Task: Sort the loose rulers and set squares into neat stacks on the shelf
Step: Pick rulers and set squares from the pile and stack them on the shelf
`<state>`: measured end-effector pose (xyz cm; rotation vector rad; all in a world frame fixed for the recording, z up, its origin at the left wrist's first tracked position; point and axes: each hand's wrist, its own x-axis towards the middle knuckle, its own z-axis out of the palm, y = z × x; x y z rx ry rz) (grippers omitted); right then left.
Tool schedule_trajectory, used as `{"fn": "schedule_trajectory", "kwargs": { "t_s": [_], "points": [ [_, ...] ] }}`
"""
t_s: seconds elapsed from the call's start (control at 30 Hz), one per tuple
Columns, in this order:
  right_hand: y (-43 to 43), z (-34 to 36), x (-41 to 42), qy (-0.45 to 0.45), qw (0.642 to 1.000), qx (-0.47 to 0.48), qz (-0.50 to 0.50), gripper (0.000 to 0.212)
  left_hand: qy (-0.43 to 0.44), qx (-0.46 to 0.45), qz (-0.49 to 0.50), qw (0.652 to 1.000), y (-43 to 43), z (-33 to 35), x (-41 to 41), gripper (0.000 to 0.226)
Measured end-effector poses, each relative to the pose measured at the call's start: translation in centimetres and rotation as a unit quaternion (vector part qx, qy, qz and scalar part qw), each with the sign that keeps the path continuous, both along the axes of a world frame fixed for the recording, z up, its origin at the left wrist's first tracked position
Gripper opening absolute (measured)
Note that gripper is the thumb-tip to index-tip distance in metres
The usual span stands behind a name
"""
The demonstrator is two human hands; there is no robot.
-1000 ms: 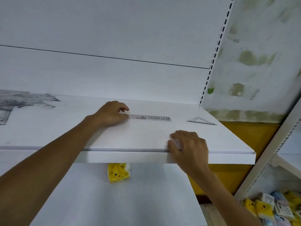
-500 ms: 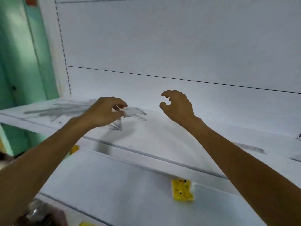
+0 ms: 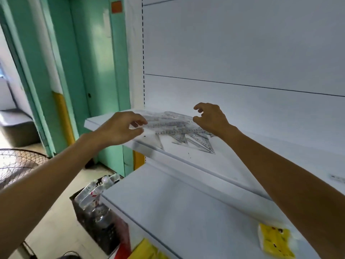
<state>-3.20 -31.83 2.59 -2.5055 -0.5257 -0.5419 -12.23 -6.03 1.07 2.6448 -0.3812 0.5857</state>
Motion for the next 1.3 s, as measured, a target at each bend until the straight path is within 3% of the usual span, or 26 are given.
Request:
{"fn": "schedule_trajectory", "kwargs": {
  "t_s": [0.3,0.6,0.77,1.03,1.2,1.3],
  "points": [
    [-1.2,-0.8,6.5,0.026,0.998,-0.054,-0.017,0.040,0.030,0.012,-0.017,0.999,-0.3,-2.8,7.3,0.025],
    [-2.1,-1.4,12.6,0.041,0.991,-0.126,-0.021,0.030,0.061,0.033,-0.053,0.996,-2.8,-4.6,15.1,0.052],
    [-1.2,-2.1,14.6,0.044,0.990,-0.135,-0.023,0.025,0.071,0.034,-0.069,0.995,-2.0,-4.7,16.6,0.056],
    [1.0,-3.9,15.7,0.096,0.987,-0.131,0.005,0.038,0.053,0.079,-0.106,0.990,0.6,-4.3,19.1,0.032],
    [1.3,-3.6,16.5,0.135,0.982,-0.133,0.021,0.038,0.023,0.128,-0.117,0.985,1.1,-4.1,20.0,0.022],
    [1.4,-3.8,16.7,0.130,0.983,-0.127,0.011,0.033,0.009,0.113,-0.130,0.985,1.4,-3.9,20.3,0.024]
  ]
}}
